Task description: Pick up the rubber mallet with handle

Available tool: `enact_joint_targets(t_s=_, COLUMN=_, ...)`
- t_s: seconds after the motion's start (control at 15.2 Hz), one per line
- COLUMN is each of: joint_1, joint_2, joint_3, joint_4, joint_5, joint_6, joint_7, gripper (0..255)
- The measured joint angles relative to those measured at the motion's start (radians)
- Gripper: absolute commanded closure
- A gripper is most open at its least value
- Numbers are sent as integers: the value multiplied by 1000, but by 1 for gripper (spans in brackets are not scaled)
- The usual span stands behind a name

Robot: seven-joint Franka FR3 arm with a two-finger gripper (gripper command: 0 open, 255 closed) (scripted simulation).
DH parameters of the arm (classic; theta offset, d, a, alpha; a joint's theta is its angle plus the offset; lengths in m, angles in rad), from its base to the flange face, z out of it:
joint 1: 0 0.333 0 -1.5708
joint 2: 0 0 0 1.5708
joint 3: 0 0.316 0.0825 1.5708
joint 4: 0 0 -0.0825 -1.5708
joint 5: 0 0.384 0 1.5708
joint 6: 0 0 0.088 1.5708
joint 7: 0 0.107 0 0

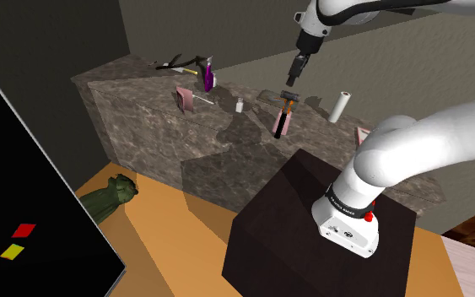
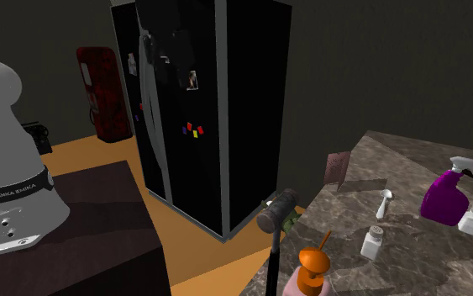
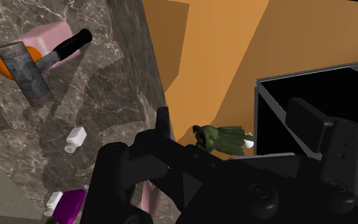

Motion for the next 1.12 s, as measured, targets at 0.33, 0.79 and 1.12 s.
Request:
enact_joint_targets(t_s=0.33, joint_1=-8, joint_2=133, joint_3=-121, joint_4=31, joint_5=-23, joint_6=109, joint_7=-134, gripper=0)
enact_joint_targets(t_s=0.79, joint_1=19, joint_2=359, joint_3=-297, joint_4=126, joint_5=30, joint_6=241, joint_7=-352, gripper=0)
enact_joint_targets(t_s=1.12, joint_1=57, joint_2=579, joint_3=-410, joint_4=230, joint_5=183, joint_6=323, joint_7=-559, gripper=0)
